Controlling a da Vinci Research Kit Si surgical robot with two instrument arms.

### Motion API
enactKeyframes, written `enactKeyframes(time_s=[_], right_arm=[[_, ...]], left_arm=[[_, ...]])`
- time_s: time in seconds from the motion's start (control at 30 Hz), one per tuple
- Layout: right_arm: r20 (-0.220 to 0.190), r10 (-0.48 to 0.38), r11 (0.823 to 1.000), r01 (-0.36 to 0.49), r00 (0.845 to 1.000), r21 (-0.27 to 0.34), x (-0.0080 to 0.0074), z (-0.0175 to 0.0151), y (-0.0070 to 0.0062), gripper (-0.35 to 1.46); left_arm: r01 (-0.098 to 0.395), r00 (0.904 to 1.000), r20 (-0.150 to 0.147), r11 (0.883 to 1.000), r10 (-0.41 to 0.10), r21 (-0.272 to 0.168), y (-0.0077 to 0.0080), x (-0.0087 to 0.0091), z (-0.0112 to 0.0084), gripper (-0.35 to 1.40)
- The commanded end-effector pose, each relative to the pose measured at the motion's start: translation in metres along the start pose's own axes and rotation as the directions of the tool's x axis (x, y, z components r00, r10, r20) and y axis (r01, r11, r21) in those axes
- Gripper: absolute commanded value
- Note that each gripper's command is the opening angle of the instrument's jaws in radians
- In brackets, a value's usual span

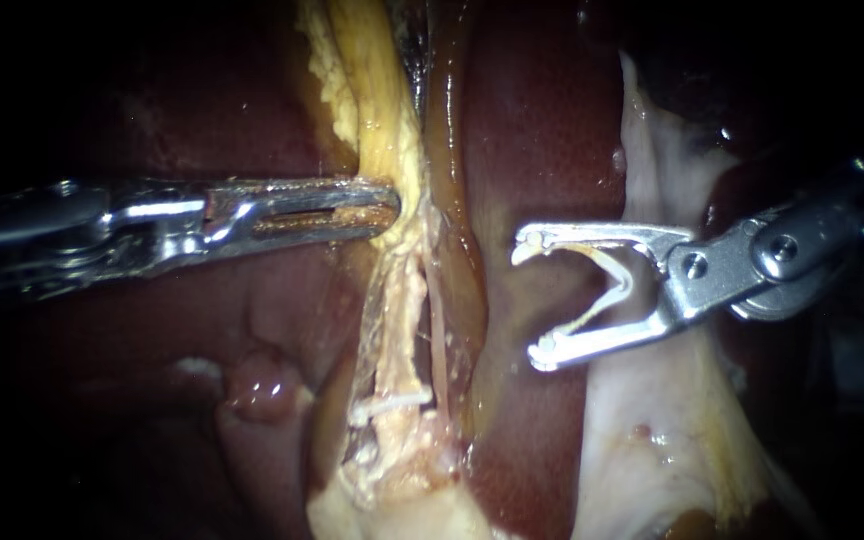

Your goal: Clipping second clip left tube

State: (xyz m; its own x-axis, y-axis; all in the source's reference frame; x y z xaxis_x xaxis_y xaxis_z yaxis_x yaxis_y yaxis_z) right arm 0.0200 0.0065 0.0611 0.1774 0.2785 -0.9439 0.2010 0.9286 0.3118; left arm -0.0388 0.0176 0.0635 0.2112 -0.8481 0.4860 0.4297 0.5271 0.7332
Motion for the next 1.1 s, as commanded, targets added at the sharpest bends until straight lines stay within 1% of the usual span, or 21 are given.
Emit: enactKeyframes(time_s=[0.03,0.1,0.23,0.37,0.53,0.6,0.7,0.8,0.93,1.1], right_arm=[[0.000,0.000,1.000,0.000,1.000,0.000,0.0001,0.0000,-0.0001,0.57],[0.000,-0.006,1.000,0.006,1.000,0.000,0.0001,0.0001,-0.0001,0.57],[0.002,0.068,0.998,-0.068,0.998,-0.002,0.0000,0.0006,-0.0004,0.60],[0.005,0.143,0.990,-0.143,0.990,-0.004,-0.0007,0.0017,-0.0010,0.60],[0.017,0.236,0.972,-0.236,0.972,0.007,-0.0020,0.0039,-0.0017,0.60],[0.022,0.276,0.961,-0.277,0.961,0.007,-0.0027,0.0047,-0.0019,0.60],[0.034,0.326,0.945,-0.327,0.945,0.010,-0.0038,0.0059,-0.0019,0.60],[0.042,0.355,0.935,-0.356,0.934,0.006,-0.0048,0.0069,-0.0018,0.60],[0.071,0.374,0.927,-0.375,0.925,-0.007,-0.0068,0.0082,-0.0013,0.60],[0.091,0.388,0.921,-0.388,0.917,-0.022,-0.0093,0.0097,-0.0006,0.60]], left_arm=[[-0.001,1.0000,0.000,1.000,0.001,0.002,-0.0001,0.0000,-0.0001,-0.35],[0.000,1.0000,0.000,1.000,0.000,0.002,-0.0001,0.0000,-0.0002,-0.35],[0.002,1.0000,-0.003,1.000,-0.002,0.007,-0.0005,-0.0005,-0.0009,-0.35],[0.005,1.0000,-0.008,1.000,-0.005,0.017,-0.0015,-0.0010,-0.0027,-0.35],[0.010,0.9999,-0.013,1.000,-0.010,0.016,-0.0030,-0.0018,-0.0050,-0.35],[0.018,0.9998,-0.010,1.000,-0.018,0.015,-0.0034,-0.0021,-0.0058,-0.35],[0.009,1.0000,-0.003,1.000,-0.009,0.012,-0.0038,-0.0025,-0.0068,-0.35],[0.011,0.9999,-0.002,1.000,-0.011,0.006,-0.0039,-0.0028,-0.0078,-0.35],[0.013,0.9999,0.006,1.000,-0.013,0.007,-0.0039,-0.0032,-0.0088,-0.35],[0.009,0.9999,0.009,1.000,-0.009,0.005,-0.0041,-0.0034,-0.0095,-0.35]])
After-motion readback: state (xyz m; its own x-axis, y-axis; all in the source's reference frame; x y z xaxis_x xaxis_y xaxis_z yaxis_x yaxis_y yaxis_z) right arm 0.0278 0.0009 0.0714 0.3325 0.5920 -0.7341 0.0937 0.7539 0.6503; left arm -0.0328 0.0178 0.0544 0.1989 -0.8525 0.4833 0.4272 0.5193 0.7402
